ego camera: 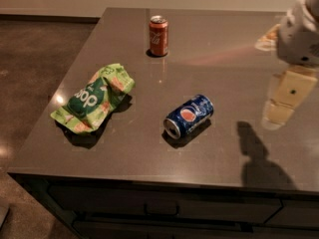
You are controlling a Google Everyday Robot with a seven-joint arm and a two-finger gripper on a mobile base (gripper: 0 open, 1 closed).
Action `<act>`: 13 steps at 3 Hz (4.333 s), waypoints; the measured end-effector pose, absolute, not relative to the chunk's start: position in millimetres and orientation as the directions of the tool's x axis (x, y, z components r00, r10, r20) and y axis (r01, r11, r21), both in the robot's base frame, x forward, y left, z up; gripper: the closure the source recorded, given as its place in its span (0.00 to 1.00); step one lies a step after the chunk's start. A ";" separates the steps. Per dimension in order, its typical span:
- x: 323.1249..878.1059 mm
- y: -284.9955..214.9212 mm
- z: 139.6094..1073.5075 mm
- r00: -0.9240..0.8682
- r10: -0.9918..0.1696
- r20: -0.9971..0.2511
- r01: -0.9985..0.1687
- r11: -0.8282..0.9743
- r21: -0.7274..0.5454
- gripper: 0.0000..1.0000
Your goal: Place pepsi can upright
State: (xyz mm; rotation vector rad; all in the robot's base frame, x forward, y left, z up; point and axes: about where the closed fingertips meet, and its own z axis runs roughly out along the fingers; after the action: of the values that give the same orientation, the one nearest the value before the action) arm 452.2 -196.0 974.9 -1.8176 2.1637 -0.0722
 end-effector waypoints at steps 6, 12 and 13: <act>489.4 -89.8 868.4 0.543 -0.827 -0.145 -0.839 -0.527 -0.138 0.00; 486.0 -66.8 858.5 0.527 -0.838 -0.142 -0.850 -0.522 -0.074 0.82; 498.7 -80.1 867.6 0.417 -0.892 -0.173 -0.909 -0.408 -0.086 1.00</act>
Offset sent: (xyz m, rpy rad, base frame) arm 0.0515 0.0937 -0.0671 0.0020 0.0753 0.5651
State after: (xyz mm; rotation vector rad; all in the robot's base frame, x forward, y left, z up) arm 498.7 -80.1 867.6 -2.5000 1.6050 0.1482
